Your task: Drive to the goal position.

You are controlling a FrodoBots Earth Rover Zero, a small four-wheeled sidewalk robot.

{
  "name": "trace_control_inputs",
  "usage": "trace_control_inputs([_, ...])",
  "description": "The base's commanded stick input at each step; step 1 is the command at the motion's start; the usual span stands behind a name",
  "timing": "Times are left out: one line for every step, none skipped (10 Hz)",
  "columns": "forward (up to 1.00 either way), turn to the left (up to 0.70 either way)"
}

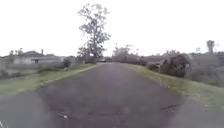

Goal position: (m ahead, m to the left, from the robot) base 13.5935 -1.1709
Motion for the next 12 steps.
trace_control_inputs([0.70, 0.00])
trace_control_inputs([0.70, 0.00])
trace_control_inputs([0.70, 0.00])
trace_control_inputs([0.70, 0.00])
trace_control_inputs([0.70, 0.00])
trace_control_inputs([0.70, 0.00])
trace_control_inputs([0.70, 0.00])
trace_control_inputs([0.70, 0.00])
trace_control_inputs([0.70, 0.00])
trace_control_inputs([0.70, 0.00])
trace_control_inputs([0.70, 0.00])
trace_control_inputs([0.70, 0.00])
